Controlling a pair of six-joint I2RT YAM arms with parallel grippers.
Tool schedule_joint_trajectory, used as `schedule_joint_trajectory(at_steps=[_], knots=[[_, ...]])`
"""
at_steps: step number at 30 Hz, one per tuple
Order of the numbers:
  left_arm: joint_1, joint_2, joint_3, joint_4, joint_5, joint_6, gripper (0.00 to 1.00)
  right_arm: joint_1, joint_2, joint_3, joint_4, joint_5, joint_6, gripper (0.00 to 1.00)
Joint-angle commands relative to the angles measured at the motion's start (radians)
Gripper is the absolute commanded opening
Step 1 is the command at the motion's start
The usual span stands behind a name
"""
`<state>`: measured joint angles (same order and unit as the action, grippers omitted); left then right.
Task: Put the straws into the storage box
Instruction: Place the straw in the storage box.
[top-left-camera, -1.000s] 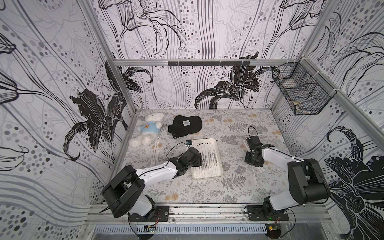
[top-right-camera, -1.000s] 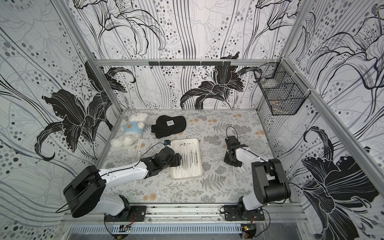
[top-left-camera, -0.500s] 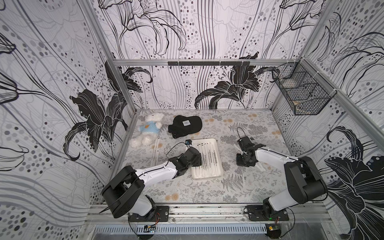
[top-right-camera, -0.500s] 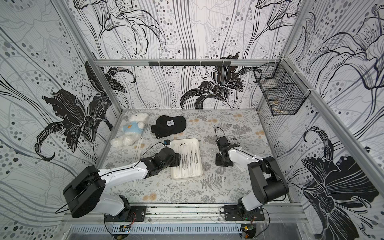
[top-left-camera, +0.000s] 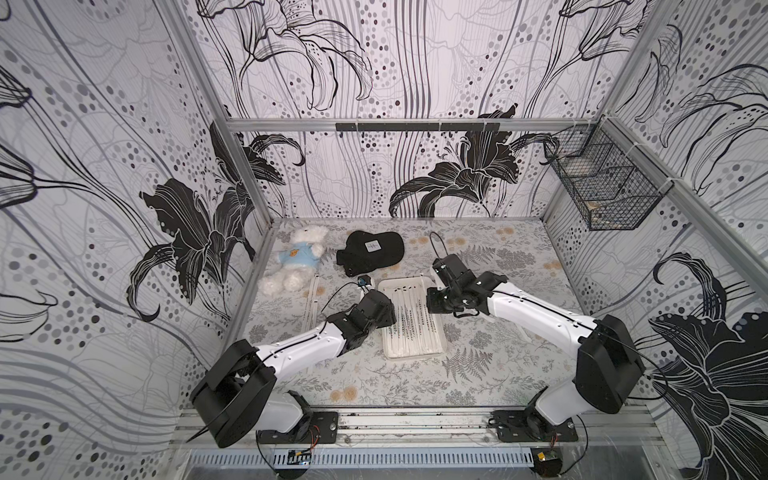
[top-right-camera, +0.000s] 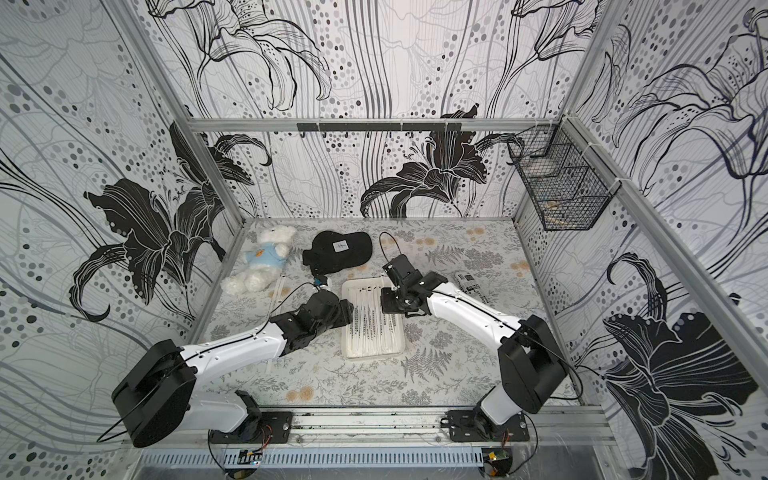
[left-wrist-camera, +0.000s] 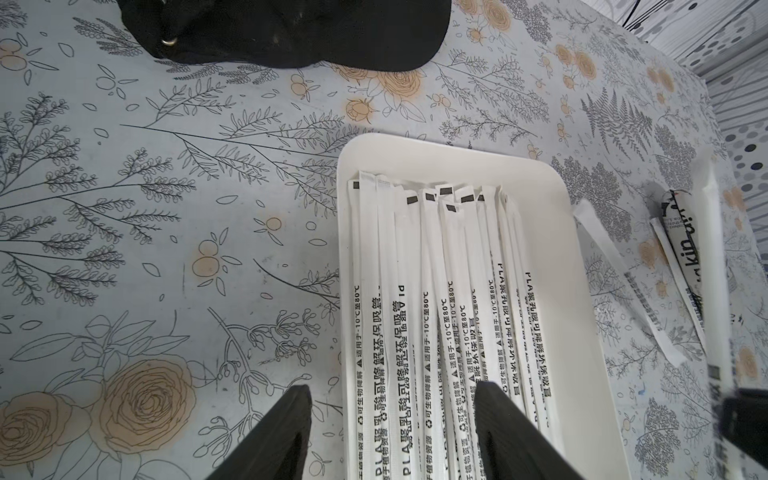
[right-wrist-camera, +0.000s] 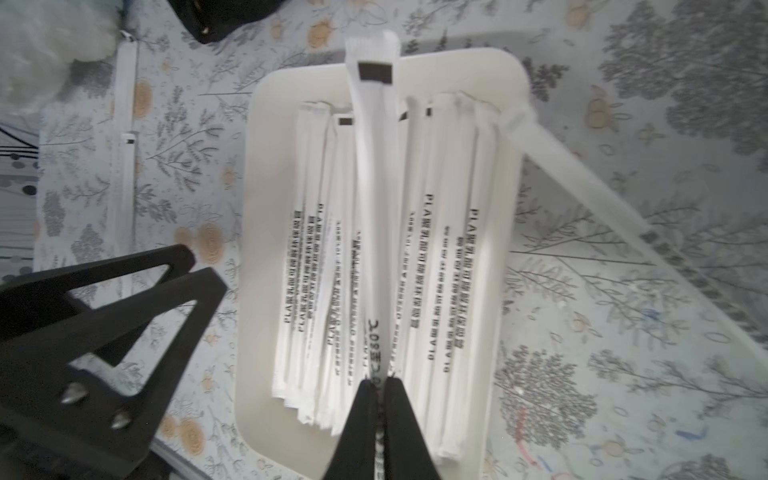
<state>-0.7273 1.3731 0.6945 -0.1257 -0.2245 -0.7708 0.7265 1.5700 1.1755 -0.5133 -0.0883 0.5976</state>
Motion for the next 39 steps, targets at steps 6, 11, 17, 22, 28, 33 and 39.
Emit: schedule_joint_trajectory(at_steps=[6, 11, 17, 22, 28, 33, 39], knots=[[0.006, -0.028, -0.028, 0.004, -0.007, -0.011, 0.67, 0.039, 0.140, 0.013, 0.075, -0.004, 0.102, 0.08], [0.009, -0.016, -0.029, 0.013, 0.003, -0.008, 0.67, 0.045, 0.189, 0.007, 0.103, 0.016, 0.137, 0.08], [0.009, -0.010, -0.035, 0.026, 0.010, -0.008, 0.67, 0.051, 0.251, 0.026, 0.134, 0.024, 0.151, 0.08], [0.009, -0.014, -0.039, 0.026, 0.009, -0.002, 0.67, 0.051, 0.301, 0.046, 0.137, 0.039, 0.136, 0.08], [0.009, -0.012, -0.044, 0.027, 0.010, -0.001, 0.67, 0.054, 0.313, 0.035, 0.135, 0.033, 0.140, 0.11], [0.009, -0.013, -0.045, 0.034, 0.010, -0.001, 0.67, 0.055, 0.277, 0.055, 0.103, 0.038, 0.130, 0.21], [0.011, -0.017, -0.036, 0.021, 0.006, 0.006, 0.67, 0.029, 0.187, 0.085, 0.017, 0.066, 0.070, 0.25]])
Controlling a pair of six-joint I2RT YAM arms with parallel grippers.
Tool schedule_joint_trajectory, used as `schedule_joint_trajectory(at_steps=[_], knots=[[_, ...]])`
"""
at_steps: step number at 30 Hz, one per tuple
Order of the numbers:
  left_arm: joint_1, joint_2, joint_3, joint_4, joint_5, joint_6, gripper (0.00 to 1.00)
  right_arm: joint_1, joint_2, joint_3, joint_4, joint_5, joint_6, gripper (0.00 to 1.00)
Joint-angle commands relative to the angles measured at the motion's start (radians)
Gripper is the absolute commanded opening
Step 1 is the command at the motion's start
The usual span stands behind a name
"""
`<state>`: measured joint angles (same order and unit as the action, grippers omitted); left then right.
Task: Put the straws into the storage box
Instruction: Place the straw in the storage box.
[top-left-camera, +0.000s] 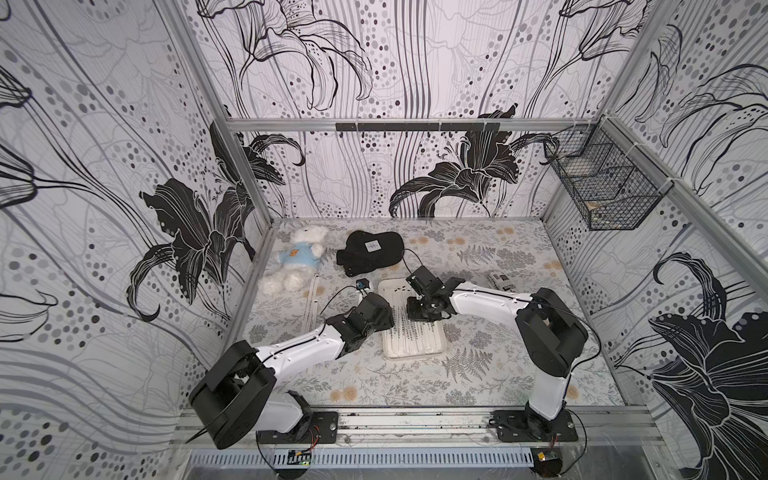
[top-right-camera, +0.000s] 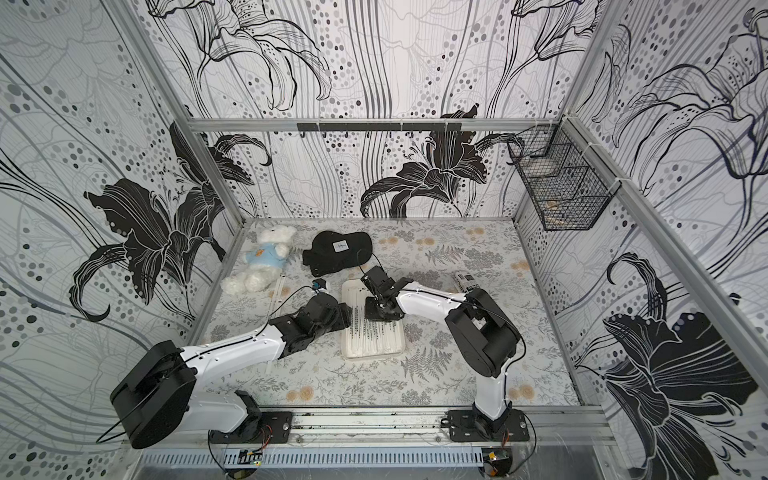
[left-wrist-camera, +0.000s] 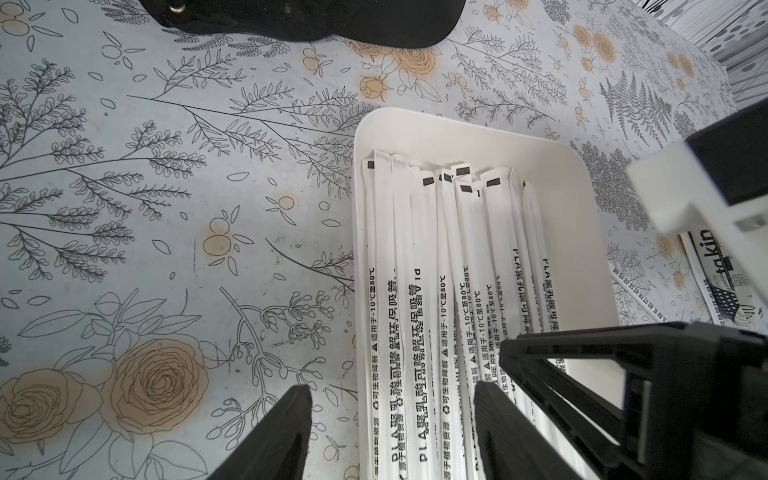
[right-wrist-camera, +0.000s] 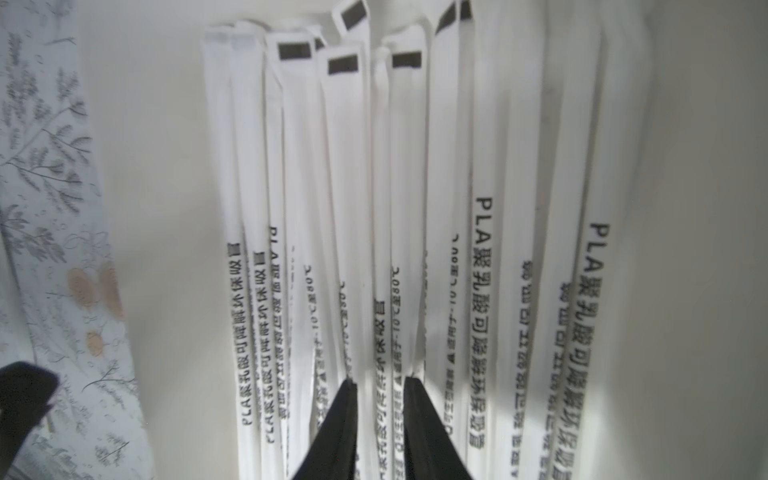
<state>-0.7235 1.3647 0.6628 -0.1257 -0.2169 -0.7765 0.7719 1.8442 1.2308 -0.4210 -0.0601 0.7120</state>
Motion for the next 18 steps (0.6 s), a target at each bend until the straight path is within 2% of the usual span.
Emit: schedule_joint_trajectory(at_steps=[1, 3, 6, 9, 12, 18], knots=[[0.007, -0.011, -0.003, 0.016, -0.004, 0.017, 0.67, -0.030, -0.110, 0.020, -0.089, 0.050, -0.067, 0.25], [0.010, -0.017, -0.003, 0.011, -0.003, 0.034, 0.68, -0.097, -0.166, -0.031, -0.111, 0.068, -0.140, 0.26], [0.010, -0.022, -0.005, 0.019, 0.013, 0.062, 0.69, -0.260, -0.235, -0.130, -0.123, 0.002, -0.272, 0.32], [0.010, -0.021, -0.010, 0.044, 0.031, 0.073, 0.69, -0.390, -0.258, -0.184, -0.131, -0.019, -0.364, 0.43], [0.010, -0.011, -0.007, 0.064, 0.048, 0.071, 0.69, -0.458, -0.240, -0.205, -0.094, -0.029, -0.376, 0.50], [0.010, 0.007, 0.011, 0.062, 0.067, 0.071, 0.69, -0.505, -0.125, -0.194, -0.003, -0.073, -0.340, 0.53]])
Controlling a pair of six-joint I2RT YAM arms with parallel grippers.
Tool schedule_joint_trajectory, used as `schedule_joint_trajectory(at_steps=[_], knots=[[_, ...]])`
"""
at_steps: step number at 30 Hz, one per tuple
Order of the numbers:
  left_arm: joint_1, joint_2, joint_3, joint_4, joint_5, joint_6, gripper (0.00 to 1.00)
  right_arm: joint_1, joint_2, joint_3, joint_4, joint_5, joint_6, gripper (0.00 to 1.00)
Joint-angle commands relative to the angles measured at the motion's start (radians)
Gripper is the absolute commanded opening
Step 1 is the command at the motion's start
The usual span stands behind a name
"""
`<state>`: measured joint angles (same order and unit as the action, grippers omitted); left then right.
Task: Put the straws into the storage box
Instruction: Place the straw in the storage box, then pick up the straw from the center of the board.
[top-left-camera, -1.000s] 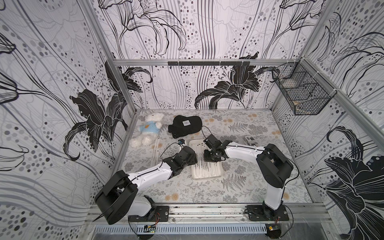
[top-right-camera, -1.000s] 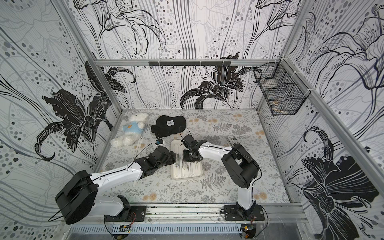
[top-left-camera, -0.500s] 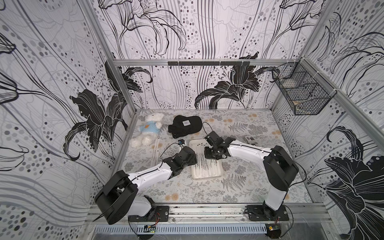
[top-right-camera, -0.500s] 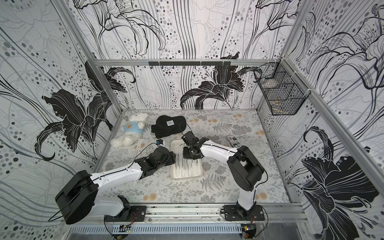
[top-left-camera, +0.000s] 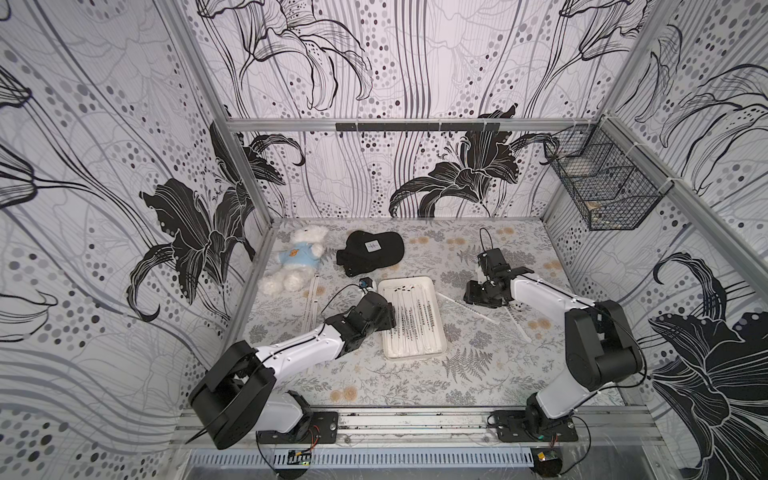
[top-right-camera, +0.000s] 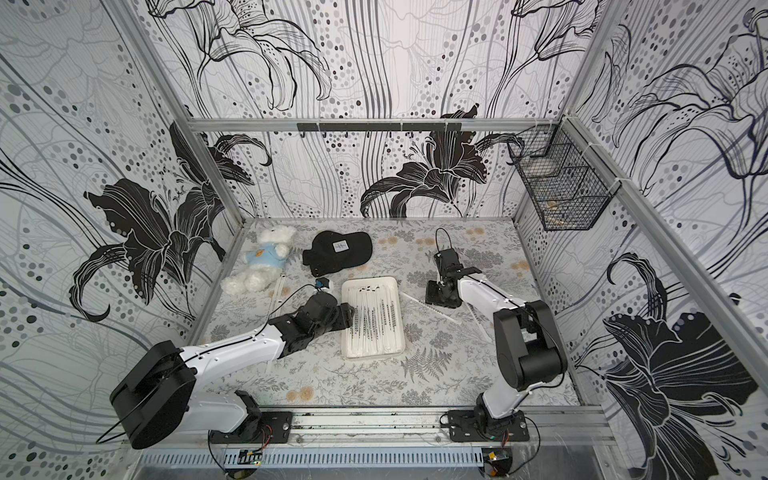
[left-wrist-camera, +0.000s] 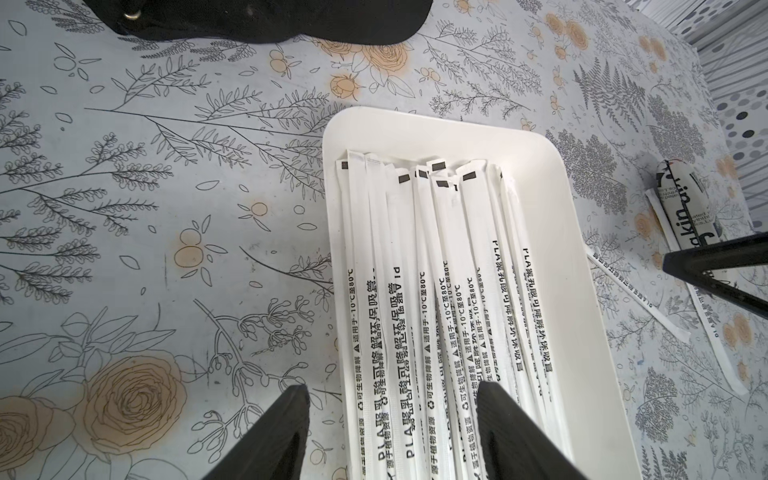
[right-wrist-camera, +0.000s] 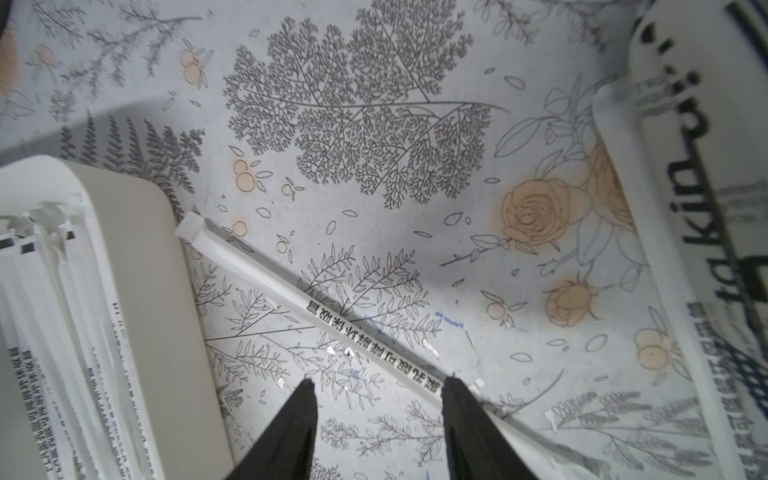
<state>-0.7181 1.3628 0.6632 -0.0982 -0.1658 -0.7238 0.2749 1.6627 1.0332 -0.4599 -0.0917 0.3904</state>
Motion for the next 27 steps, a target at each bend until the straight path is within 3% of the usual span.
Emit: schedule_joint_trajectory(at_steps=[1, 11, 16, 27], knots=[[0.005, 0.007, 0.011, 0.030, 0.012, 0.021, 0.69, -0.008, 0.070, 0.004, 0.037, -0.044, -0.017, 0.53], [0.004, 0.004, 0.012, 0.018, -0.017, 0.029, 0.69, 0.003, -0.029, -0.148, 0.044, -0.124, 0.069, 0.53], [0.005, 0.008, 0.013, 0.022, -0.016, 0.030, 0.69, 0.096, -0.044, -0.148, -0.019, -0.046, 0.079, 0.51], [0.005, 0.008, 0.031, 0.014, -0.012, 0.038, 0.69, 0.210, 0.094, -0.061, -0.066, 0.199, 0.030, 0.25]])
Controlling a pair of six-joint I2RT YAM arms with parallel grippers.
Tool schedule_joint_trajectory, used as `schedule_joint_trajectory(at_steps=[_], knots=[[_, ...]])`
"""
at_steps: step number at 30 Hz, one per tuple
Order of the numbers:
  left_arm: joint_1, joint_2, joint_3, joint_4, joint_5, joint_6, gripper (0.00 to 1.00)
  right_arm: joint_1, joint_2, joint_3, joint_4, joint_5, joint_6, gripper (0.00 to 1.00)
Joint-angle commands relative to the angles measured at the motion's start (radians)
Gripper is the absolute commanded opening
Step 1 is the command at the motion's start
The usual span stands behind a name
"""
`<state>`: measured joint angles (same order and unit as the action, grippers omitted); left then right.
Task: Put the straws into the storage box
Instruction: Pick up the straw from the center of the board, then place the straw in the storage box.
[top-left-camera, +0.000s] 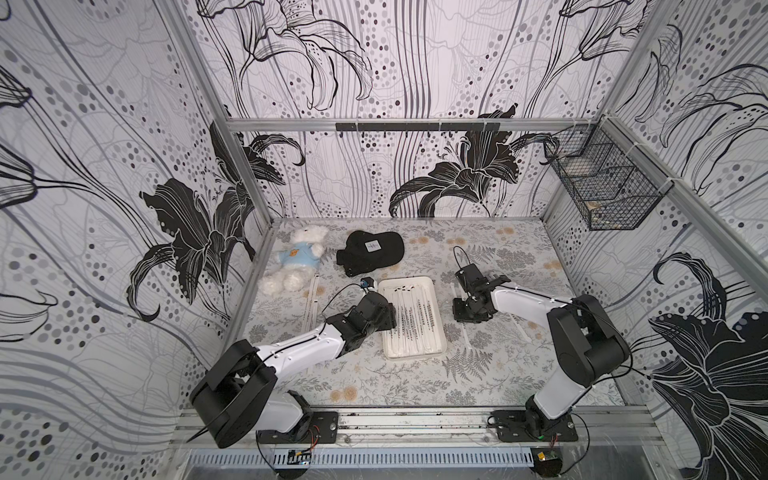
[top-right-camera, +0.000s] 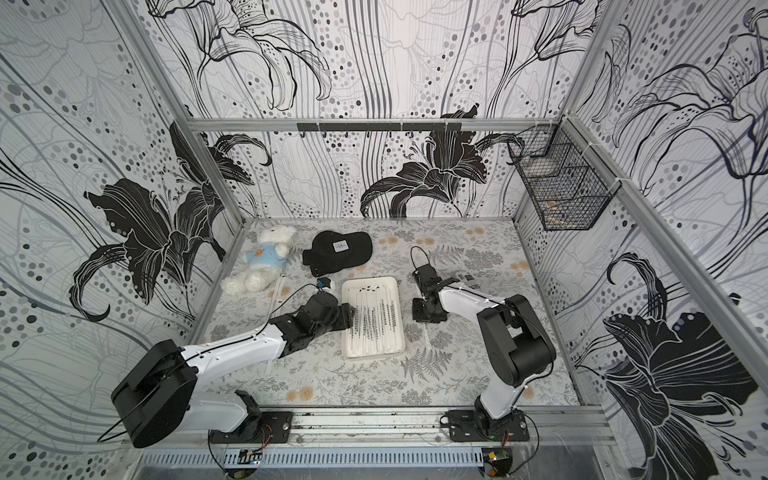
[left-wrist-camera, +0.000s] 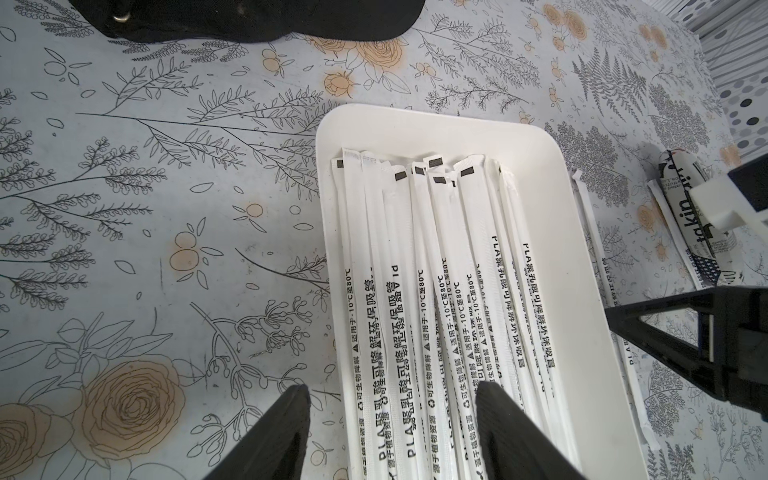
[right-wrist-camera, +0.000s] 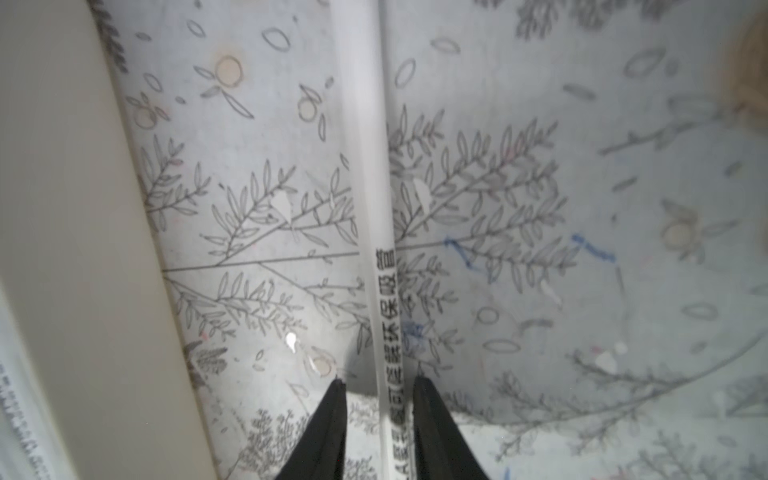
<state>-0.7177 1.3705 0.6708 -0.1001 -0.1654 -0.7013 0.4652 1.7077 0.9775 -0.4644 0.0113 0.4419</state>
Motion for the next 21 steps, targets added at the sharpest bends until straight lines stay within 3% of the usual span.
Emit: schedule_joint_trajectory(at_steps=[1, 7, 15, 21], knots=[[0.004, -0.002, 0.022, 0.014, -0.013, 0.015, 0.69, 0.024, 0.045, -0.014, -0.058, 0.094, -0.022, 0.22], [0.004, -0.001, 0.015, 0.020, -0.016, 0.007, 0.69, 0.049, -0.028, 0.003, -0.087, 0.119, -0.017, 0.09], [0.008, -0.044, -0.003, -0.002, -0.055, -0.009, 0.69, 0.164, -0.132, 0.231, -0.223, 0.092, 0.051, 0.08], [0.017, -0.049, -0.016, 0.015, -0.049, -0.036, 0.69, 0.292, -0.069, 0.240, -0.065, -0.031, 0.186, 0.08]])
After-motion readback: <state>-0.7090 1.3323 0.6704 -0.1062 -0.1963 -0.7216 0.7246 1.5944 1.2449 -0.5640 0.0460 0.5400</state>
